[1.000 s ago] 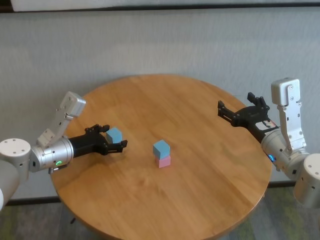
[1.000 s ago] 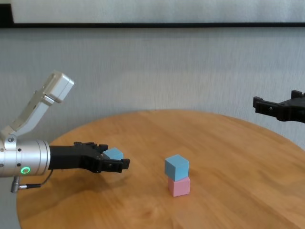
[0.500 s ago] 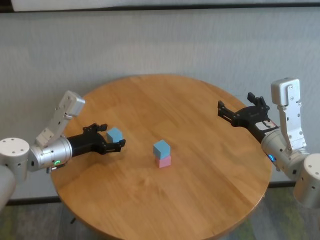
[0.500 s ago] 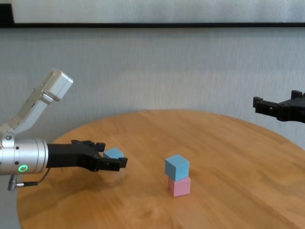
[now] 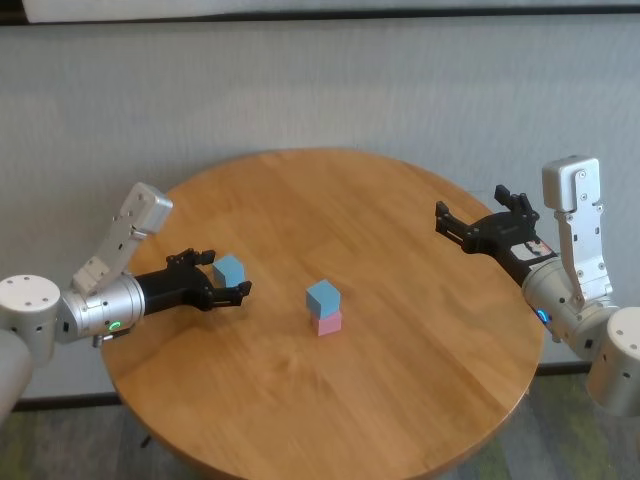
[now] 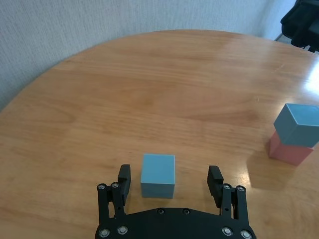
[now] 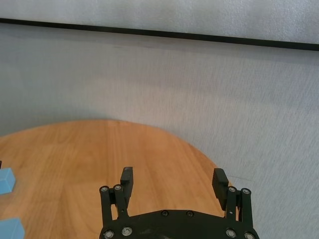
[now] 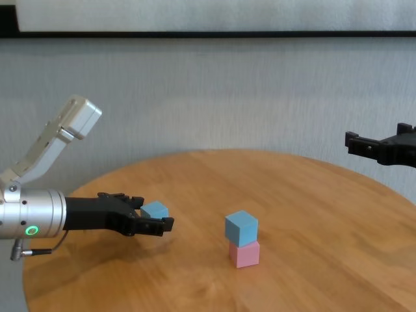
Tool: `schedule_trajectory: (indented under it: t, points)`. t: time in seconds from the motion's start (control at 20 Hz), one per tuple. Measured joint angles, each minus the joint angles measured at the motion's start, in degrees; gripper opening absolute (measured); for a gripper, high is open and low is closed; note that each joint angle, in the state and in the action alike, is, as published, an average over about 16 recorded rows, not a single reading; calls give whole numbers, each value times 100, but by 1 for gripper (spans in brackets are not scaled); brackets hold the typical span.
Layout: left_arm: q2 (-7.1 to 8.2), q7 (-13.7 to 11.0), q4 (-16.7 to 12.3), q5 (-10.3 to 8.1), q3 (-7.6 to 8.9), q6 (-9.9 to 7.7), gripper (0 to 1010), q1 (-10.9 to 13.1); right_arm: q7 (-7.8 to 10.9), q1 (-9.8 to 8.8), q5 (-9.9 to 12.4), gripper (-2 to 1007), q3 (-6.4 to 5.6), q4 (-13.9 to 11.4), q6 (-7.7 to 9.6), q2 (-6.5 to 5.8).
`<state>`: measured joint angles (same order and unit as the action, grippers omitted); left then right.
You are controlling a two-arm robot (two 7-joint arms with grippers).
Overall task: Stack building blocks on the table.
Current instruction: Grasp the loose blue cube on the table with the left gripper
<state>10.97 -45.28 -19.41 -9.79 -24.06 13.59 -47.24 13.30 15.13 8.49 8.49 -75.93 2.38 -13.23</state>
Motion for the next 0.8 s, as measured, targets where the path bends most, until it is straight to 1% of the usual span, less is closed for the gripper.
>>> schedule_trajectory:
  t: [0.1, 0.2, 0.35, 0.5, 0.65, 0.8]
  points:
    - [-31, -19, 129, 26, 16, 53, 1001, -59, 0, 0, 0, 1004, 0, 0, 0, 0]
    - [-89, -47, 395, 22, -5, 171, 1001, -183, 0, 0, 0, 1004, 0, 0, 0, 0]
    - [-191, -87, 870, -20, -75, 388, 1001, -411, 0, 0, 0, 1004, 0, 0, 0, 0]
    - [-278, -119, 1283, -64, -139, 581, 1002, -609, 0, 0, 0, 1004, 0, 0, 0, 0]
    - [-350, -145, 1625, -104, -196, 742, 1002, -774, 0, 0, 0, 1004, 0, 0, 0, 0]
    - [-406, -163, 1898, -139, -245, 869, 1001, -904, 0, 0, 0, 1004, 0, 0, 0, 0]
